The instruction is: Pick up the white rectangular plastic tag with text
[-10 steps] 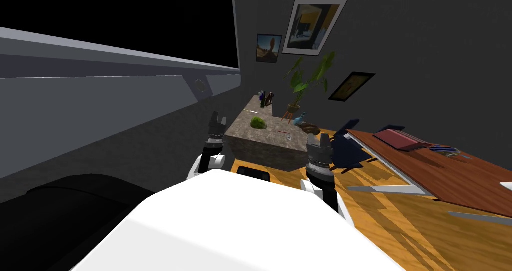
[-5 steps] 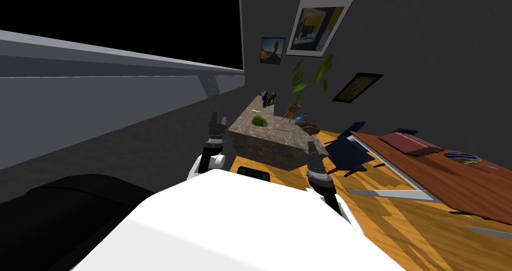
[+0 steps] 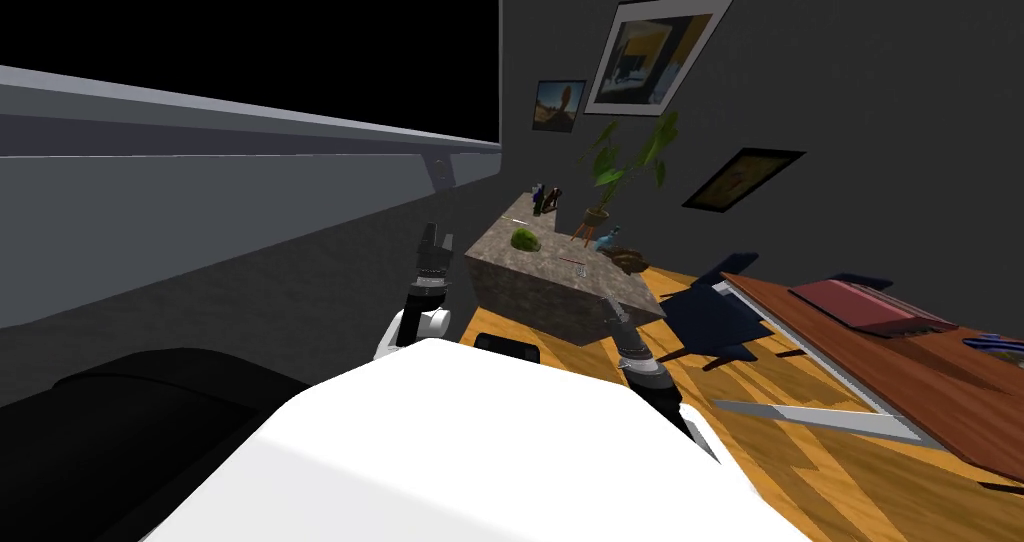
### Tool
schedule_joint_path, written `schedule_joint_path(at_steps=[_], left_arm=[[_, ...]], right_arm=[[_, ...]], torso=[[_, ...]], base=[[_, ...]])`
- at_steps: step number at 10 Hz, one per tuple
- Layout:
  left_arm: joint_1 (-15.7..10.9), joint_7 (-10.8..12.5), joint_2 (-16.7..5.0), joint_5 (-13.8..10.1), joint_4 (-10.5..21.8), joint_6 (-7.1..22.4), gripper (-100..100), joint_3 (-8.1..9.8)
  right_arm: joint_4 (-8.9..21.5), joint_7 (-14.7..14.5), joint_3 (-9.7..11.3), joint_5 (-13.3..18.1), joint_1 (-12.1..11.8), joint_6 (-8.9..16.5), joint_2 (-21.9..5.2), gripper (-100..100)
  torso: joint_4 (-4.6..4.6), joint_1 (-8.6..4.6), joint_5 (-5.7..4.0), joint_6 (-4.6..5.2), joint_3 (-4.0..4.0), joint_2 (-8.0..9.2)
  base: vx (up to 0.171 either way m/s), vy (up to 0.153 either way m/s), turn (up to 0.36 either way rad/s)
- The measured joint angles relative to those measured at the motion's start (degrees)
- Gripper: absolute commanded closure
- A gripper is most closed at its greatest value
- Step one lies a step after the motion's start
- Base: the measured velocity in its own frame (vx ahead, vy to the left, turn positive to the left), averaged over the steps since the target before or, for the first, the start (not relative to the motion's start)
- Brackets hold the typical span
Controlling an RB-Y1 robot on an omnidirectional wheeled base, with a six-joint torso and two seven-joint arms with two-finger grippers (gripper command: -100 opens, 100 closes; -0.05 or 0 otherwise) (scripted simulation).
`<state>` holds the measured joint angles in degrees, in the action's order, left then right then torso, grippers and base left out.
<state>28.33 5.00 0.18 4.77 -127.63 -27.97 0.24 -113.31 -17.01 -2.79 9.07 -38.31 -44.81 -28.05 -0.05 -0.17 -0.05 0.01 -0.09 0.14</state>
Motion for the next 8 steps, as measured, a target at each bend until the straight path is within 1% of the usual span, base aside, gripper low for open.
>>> schedule_joint_path(at_steps=[1, 2, 3, 4, 5, 6, 7, 8], left_arm=[[0.0, 0.0, 0.0, 0.0, 0.0, 0.0, 0, 0.0], [0.0, 0.0, 0.0, 0.0, 0.0, 0.0, 0, 0.0], [0.0, 0.0, 0.0, 0.0, 0.0, 0.0, 0, 0.0], [0.0, 0.0, 0.0, 0.0, 0.0, 0.0, 0, 0.0], [0.0, 0.0, 0.0, 0.0, 0.0, 0.0, 0, 0.0], [0.0, 0.0, 0.0, 0.0, 0.0, 0.0, 0, 0.0], [0.0, 0.0, 0.0, 0.0, 0.0, 0.0, 0, 0.0], [0.0, 0.0, 0.0, 0.0, 0.0, 0.0, 0, 0.0]], right_arm=[[1.4, -1.4, -0.4, 1.1, -0.6, -0.7, -1.7, -100], [2.9, -2.5, -0.6, 1.7, -1.0, -1.5, -2.6, -100], [4.6, -3.9, -0.9, 3.0, -1.7, -2.2, -4.2, -100], [5.8, -5.2, -1.1, 3.7, -2.2, -2.8, -5.0, -100], [7.1, -6.8, -1.1, 5.2, -3.0, -3.1, -6.4, -100], [8.5, -8.0, -1.3, 5.9, -3.2, -3.6, -7.4, -100], [9.2, -9.3, -2.2, 7.0, -5.0, -4.3, -9.3, -100], [11.2, -10.5, -2.3, 7.7, -4.8, -4.9, -10.4, -100]], torso=[[0.0, -0.02, 0.0, -0.04, 0.0, 0.02], [0.0, -0.02, 0.0, 0.01, 0.0, 0.0], [0.0, -0.03, 0.0, -0.04, -0.01, 0.02], [0.01, -0.02, 0.0, 0.01, 0.02, -0.04], [0.02, 0.02, 0.01, -0.04, 0.05, -0.08], [0.02, 0.01, 0.0, 0.01, 0.06, -0.11], [0.02, 0.02, 0.02, -0.02, 0.05, -0.09], [0.02, 0.01, 0.0, 0.0, 0.06, -0.11]], base=[[-0.049, -0.029, 0.107], [-0.059, -0.027, 0.24], [-0.039, -0.028, 0.11], [-0.029, -0.014, 0.262], [-0.024, -0.017, 0.122], [-0.032, -0.011, 0.227], [-0.03, -0.017, 0.148], [-0.028, -0.019, 0.284]])
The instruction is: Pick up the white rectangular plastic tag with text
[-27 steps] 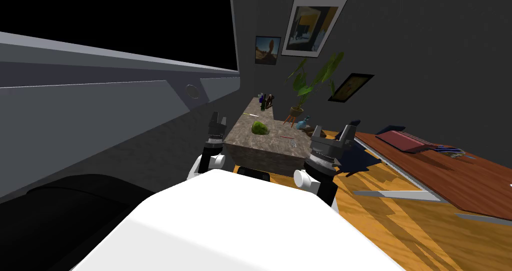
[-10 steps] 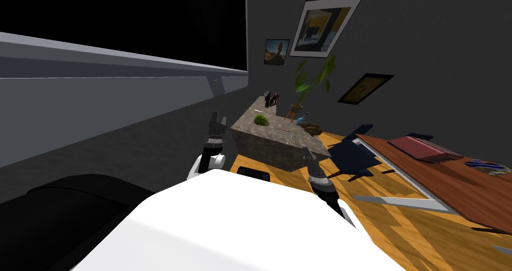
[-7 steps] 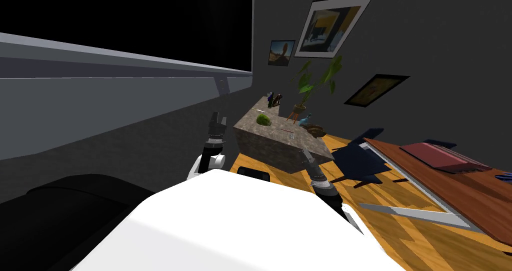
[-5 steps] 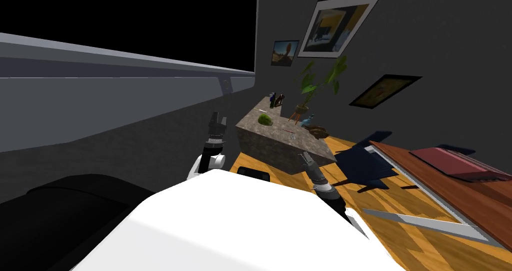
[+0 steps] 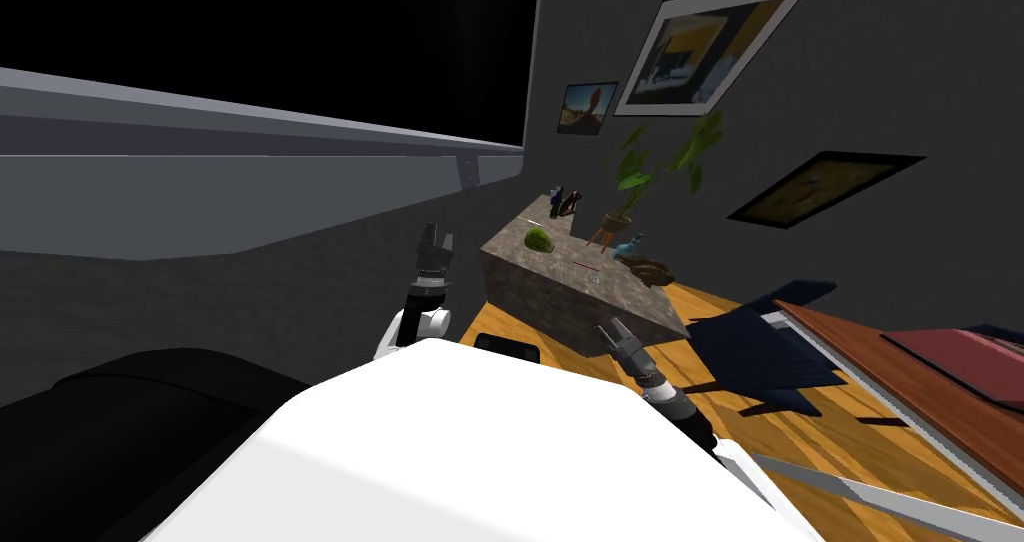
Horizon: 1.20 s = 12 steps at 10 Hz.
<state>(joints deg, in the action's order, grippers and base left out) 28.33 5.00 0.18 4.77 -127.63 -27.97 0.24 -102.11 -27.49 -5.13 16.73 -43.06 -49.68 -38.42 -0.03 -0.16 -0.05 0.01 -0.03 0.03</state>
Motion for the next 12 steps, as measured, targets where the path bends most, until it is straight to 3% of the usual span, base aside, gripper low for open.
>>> schedule_joint_path(at_steps=[3, 8, 9, 12], left_arm=[[0.0, 0.0, 0.0, 0.0, 0.0, 0.0, 0, -0.01], [0.0, 0.0, 0.0, 0.0, 0.0, 0.0, 0, 0.0], [0.0, 0.0, 0.0, 0.0, 0.0, 0.0, 0, 0.0], [0.0, 0.0, 0.0, 0.0, 0.0, 0.0, 0, 0.01]], right_arm=[[4.4, -4.4, -0.7, 3.7, -2.5, -1.8, -4.1, -100], [12.1, -12.3, -1.0, 9.6, -4.3, -3.6, -10.2, -100], [14.8, -13.8, -1.0, 11.2, -4.3, -4.3, -12.1, -100], [17.8, -18.8, -1.6, 14.5, -7.1, -5.3, -15.3, -100]], torso=[[0.0, 0.04, 0.02, -0.05, 0.01, -0.01], [0.01, 0.05, 0.02, 0.03, 0.02, -0.04], [0.01, 0.07, 0.02, -0.02, 0.03, -0.05], [0.01, 0.08, 0.02, 0.05, 0.04, -0.07]], base=[[-0.028, -0.009, 0.217], [-0.027, 0.005, 0.238], [-0.019, 0.008, 0.182], [-0.02, 0.014, 0.286]])
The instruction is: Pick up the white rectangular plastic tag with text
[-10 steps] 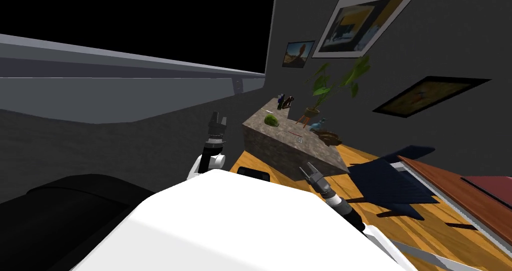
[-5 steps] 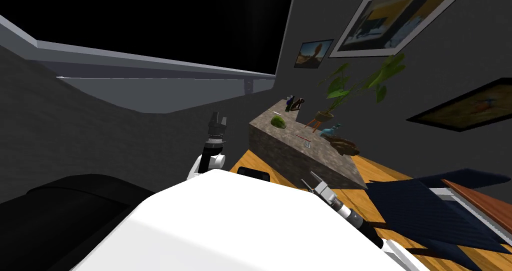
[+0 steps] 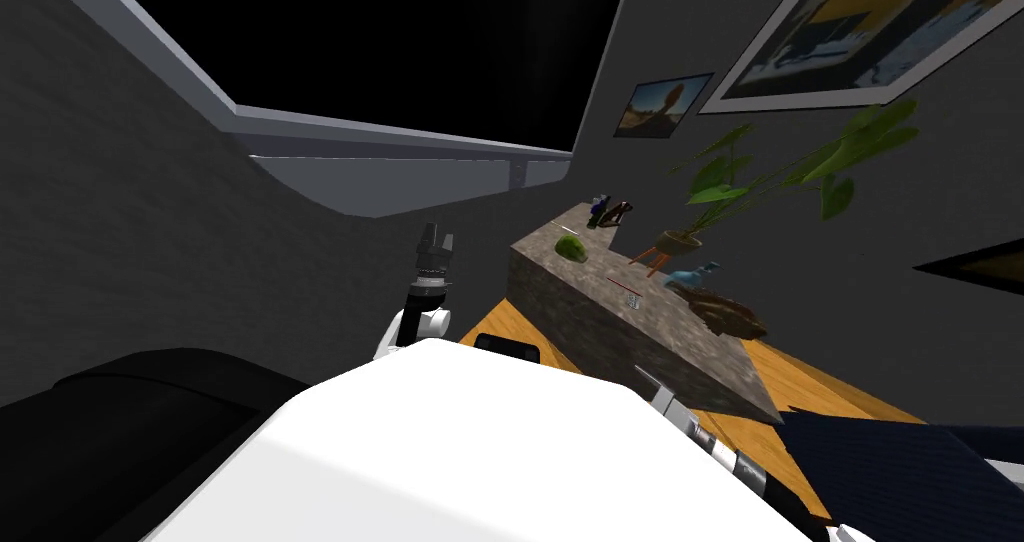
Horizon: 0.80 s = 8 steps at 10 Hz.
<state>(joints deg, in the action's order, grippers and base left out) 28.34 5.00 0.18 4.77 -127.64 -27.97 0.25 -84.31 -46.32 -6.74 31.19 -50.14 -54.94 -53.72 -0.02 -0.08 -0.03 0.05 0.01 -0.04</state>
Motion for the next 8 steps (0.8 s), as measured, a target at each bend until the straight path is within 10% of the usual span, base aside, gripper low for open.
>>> schedule_joint_path(at_steps=[8], left_arm=[[0.0, 0.0, 0.0, 0.0, 0.0, 0.0, 0, 0.0]], right_arm=[[10.4, -12.2, -0.5, 9.5, -3.7, -1.7, -10.1, -100]], torso=[[0.02, -0.03, 0.0, -0.01, 0.06, -0.11]], base=[[-0.004, 0.01, 0.239]])
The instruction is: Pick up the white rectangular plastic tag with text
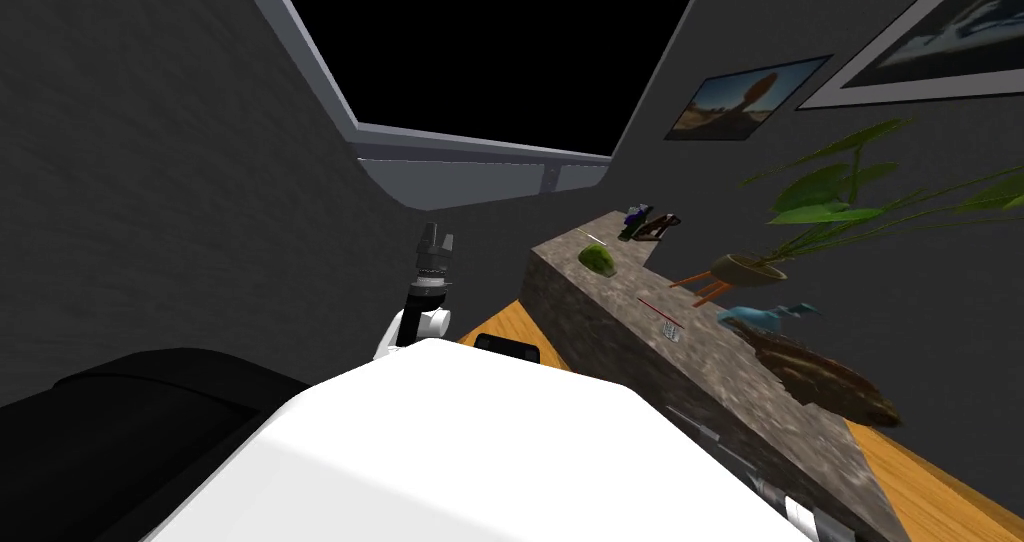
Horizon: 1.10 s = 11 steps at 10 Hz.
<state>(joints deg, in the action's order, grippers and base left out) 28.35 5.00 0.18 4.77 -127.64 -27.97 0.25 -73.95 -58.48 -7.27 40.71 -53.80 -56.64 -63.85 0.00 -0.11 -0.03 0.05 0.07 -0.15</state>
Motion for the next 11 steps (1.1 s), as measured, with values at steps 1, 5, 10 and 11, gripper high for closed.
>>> schedule_joint_path(at_steps=[1, 5, 10, 11], left_arm=[[0.0, 0.0, 0.0, 0.0, 0.0, 0.0, 0, 0.0], [0.0, 0.0, 0.0, 0.0, 0.0, 0.0, 0, 0.0], [0.0, 0.0, 0.0, 0.0, 0.0, 0.0, 0, 0.01], [0.0, 0.0, 0.0, 0.0, 0.0, 0.0, 0, 0.0]], right_arm=[[0.5, -1.0, -0.4, 1.4, -1.3, 0.3, -1.5, -100], [4.1, -5.7, -0.8, 4.1, -2.7, -0.3, -4.1, -100], [11.1, -13.4, -0.8, 9.7, -3.9, -0.9, -8.5, -100], [11.8, -14.9, -1.0, 10.8, -4.9, -0.5, -9.0, -100]], torso=[[0.01, 0.01, 0.01, -0.04, 0.01, -0.02], [0.01, -0.01, -0.01, 0.03, 0.02, -0.04], [0.04, -0.15, -0.05, 0.03, 0.12, -0.2], [0.05, -0.14, -0.03, -0.02, 0.12, -0.22]], base=[[0.011, -0.001, 0.187], [0.015, -0.002, 0.211], [0.044, -0.028, 0.263], [0.039, -0.043, 0.133]])
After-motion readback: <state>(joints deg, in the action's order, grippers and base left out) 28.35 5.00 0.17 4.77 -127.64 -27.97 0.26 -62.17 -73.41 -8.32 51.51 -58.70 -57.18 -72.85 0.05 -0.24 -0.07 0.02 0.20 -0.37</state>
